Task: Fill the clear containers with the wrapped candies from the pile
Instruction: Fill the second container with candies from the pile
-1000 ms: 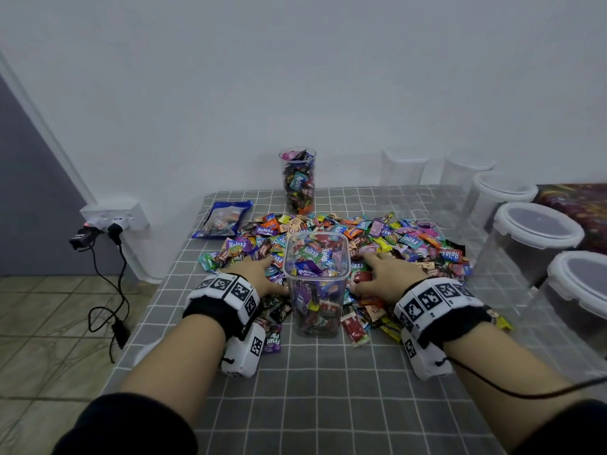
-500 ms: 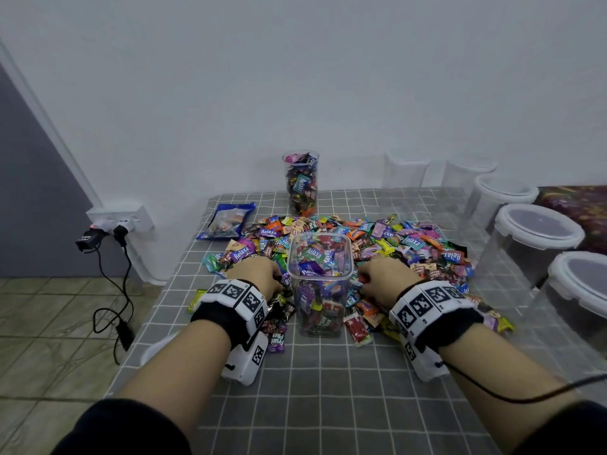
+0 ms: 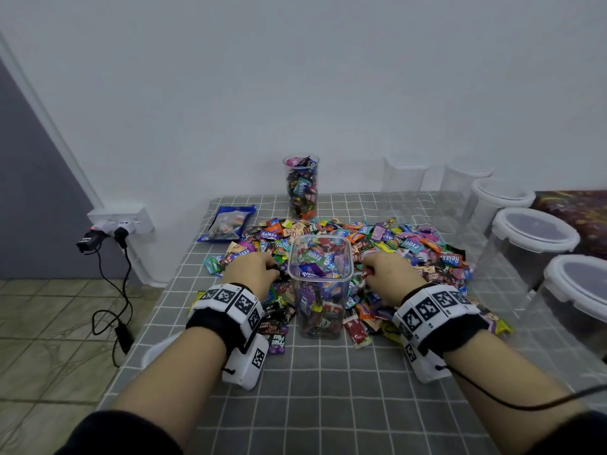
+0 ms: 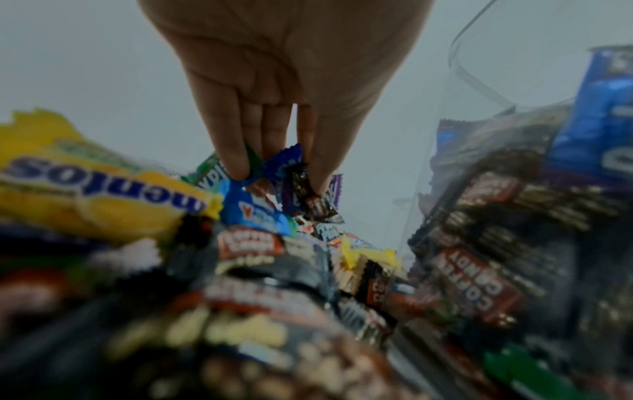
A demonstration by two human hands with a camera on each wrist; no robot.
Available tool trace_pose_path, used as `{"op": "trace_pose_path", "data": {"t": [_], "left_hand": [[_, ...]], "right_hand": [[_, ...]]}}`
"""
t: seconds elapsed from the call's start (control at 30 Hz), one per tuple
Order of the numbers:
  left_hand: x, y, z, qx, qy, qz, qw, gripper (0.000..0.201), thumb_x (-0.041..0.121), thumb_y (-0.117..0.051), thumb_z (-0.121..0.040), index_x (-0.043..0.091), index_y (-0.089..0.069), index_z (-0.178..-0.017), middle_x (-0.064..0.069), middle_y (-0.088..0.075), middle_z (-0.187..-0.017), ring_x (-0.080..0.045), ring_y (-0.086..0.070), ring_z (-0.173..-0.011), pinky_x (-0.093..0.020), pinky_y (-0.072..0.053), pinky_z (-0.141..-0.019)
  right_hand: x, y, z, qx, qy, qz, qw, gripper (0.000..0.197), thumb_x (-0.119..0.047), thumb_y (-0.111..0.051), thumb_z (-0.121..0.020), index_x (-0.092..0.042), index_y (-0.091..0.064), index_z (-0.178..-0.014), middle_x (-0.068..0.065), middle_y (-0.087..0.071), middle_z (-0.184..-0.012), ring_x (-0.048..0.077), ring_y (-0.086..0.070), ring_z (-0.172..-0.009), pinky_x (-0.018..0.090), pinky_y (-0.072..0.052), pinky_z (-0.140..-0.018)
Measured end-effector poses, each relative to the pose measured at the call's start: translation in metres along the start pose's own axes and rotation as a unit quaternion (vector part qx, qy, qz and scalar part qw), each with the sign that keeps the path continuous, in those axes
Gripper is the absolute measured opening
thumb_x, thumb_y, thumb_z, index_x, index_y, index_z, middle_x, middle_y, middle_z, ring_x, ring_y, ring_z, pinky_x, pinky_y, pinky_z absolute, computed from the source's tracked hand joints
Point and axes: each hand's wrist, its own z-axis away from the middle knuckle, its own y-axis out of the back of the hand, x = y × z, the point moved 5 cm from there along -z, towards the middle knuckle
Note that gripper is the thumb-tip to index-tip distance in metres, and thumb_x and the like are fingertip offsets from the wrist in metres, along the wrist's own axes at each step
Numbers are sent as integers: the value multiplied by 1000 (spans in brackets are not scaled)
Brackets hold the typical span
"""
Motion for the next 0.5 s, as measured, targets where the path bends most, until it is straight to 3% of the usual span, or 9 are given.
{"op": "trace_pose_path", "data": {"t": [0.17, 0.37, 0.5], "left_hand": [[-3, 6, 8, 31, 9, 79, 996, 16, 28, -60, -88, 21, -69, -100, -1, -70, -96, -19, -60, -89, -30, -48, -76], [-2, 19, 16, 63, 2, 122, 991, 20, 28, -62, -88, 18, -69, -103, -4, -67, -98, -21, -59, -92, -30, -46, -80], [2, 33, 21, 95, -1, 158, 983, 16, 30, -64, -87, 20, -70, -98, -1, -67, -94, -20, -59, -92, -31, -47, -79]], "right_hand": [[6, 6, 4, 39, 3, -26, 999, 11, -5, -47, -88, -14, -47, -82, 3, -46, -89, 25, -50, -89, 27, -32, -71], [15, 13, 7, 86, -10, -59, 995, 9, -5, -48, -87, -12, -50, -82, 1, -45, -82, 21, -44, -81, 28, -30, -69], [10, 30, 11, 149, 4, -75, 986, 13, -5, -46, -89, -3, -59, -90, 7, -54, -90, 21, -45, -81, 29, -30, -68]]}}
